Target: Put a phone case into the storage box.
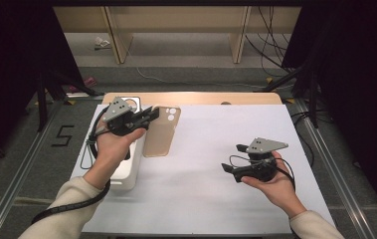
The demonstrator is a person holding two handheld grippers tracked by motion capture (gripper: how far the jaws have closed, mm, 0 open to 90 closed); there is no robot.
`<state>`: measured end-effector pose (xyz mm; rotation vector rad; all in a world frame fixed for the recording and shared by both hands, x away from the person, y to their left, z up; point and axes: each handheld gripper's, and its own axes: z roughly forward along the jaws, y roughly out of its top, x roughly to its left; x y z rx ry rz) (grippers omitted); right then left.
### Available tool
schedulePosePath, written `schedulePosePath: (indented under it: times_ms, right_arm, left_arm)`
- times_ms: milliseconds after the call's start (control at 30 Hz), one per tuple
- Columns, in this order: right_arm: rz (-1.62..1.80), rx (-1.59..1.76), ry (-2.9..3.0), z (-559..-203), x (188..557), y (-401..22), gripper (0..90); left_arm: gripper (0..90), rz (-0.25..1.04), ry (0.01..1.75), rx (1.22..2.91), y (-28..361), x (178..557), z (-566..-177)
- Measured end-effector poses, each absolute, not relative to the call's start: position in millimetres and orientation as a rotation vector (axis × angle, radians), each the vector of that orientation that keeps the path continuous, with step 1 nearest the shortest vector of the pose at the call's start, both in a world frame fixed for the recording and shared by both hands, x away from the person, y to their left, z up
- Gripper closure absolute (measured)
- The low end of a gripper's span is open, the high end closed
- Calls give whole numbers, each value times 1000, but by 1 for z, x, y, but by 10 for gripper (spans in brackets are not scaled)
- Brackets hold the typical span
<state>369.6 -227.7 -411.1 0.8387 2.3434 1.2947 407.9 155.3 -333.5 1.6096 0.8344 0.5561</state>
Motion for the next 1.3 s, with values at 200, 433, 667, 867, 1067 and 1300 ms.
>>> schedulePosePath:
  times_ms: [200, 433, 667, 867, 1067, 1300]
  right_arm:
    - [1301, 856, 2333, -412, 369, -231, 168]
    - [1307, 876, 2325, -412, 369, -235, 168]
    - [1314, 906, 2314, -413, 368, -239, 169]
    - [1314, 911, 2314, -414, 367, -240, 170]
    - [1309, 916, 2316, -415, 367, -241, 170]
    - [1313, 925, 2316, -415, 367, -242, 170]
  left_arm:
    - [815, 575, 843, 1601, 167, 411, -331]
    - [815, 590, 866, 1591, 178, 415, -331]
    - [815, 609, 886, 1587, 192, 421, -330]
    - [814, 621, 903, 1581, 203, 426, -328]
    - [814, 634, 921, 1566, 214, 430, -327]
    - [814, 639, 929, 1554, 225, 436, -325]
